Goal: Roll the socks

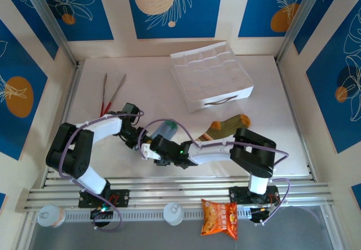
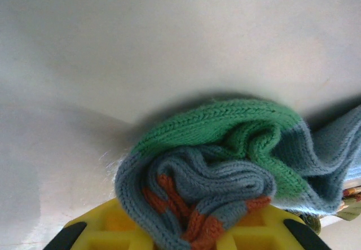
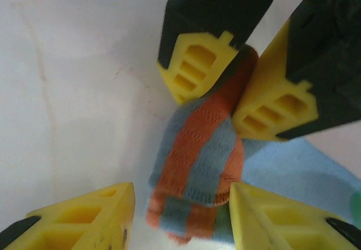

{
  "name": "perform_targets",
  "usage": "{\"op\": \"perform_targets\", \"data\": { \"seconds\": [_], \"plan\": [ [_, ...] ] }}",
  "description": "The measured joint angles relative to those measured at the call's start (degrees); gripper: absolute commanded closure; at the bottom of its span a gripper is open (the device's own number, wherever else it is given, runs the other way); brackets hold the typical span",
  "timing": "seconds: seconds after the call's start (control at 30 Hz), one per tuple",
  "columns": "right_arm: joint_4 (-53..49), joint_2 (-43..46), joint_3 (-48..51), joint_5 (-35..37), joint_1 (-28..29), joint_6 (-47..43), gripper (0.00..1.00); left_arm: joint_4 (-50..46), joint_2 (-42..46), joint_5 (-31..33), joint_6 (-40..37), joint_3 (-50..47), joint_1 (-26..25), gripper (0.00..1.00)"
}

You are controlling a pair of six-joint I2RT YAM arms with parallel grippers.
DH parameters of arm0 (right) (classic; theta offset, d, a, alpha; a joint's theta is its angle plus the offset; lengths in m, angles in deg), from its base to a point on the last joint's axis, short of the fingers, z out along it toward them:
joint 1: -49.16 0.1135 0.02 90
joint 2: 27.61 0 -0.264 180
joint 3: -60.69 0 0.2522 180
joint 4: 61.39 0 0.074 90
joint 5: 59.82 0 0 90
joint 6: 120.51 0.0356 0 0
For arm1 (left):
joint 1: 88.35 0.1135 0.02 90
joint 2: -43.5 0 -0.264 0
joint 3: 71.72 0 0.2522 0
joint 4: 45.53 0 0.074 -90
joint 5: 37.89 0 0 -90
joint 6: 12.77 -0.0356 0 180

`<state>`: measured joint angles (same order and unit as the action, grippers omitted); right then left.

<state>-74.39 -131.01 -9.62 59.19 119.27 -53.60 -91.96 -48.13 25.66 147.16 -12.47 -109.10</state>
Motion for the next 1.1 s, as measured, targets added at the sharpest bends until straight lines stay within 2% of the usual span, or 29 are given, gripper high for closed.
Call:
{"op": "perform_targets", "data": {
  "seconds": [0.23,0.3,0.4,0.47,0.53,0.63,0.87,1.0,1.1],
  "plan": [
    [-0.4,-3.4,-3.0,2.7,0.2,-1.2,0.6,0.0,0.0,0.0,0.0,0.2,0.0,1.0],
    [-0.7,-4.3,-3.5,3.2,0.4,-0.9,0.68,-0.1,0.0,0.0,0.0,0.3,0.0,1.0],
    [-2.2,-5.6,-4.9,4.3,0.5,0.4,0.89,-0.2,0.0,0.3,0.0,0.5,0.0,1.0],
    [-4.1,-6.0,-6.2,4.8,0.4,2.3,1.0,-0.5,0.1,0.9,0.0,0.7,0.0,1.0],
    [-5.7,-6.6,-7.5,5.0,0.4,5.0,1.0,-0.6,0.3,1.6,0.0,0.9,0.0,0.94],
    [-6.6,-6.9,-8.1,3.7,-0.1,9.7,1.0,-0.6,1.3,2.8,0.2,0.8,-0.1,0.77],
    [0.9,-6.3,-4.2,-8.5,-3.3,18.7,1.0,-2.0,5.7,7.1,4.0,-1.0,0.0,0.4],
    [5.9,-6.6,-2.0,-14.3,-4.6,23.2,1.0,-4.3,7.6,7.8,4.7,-1.1,1.2,0.28],
    [8.5,-7.0,-1.5,-17.6,-6.0,25.3,1.0,-6.0,9.7,9.4,5.0,-1.1,2.0,0.24]
  ]
}}
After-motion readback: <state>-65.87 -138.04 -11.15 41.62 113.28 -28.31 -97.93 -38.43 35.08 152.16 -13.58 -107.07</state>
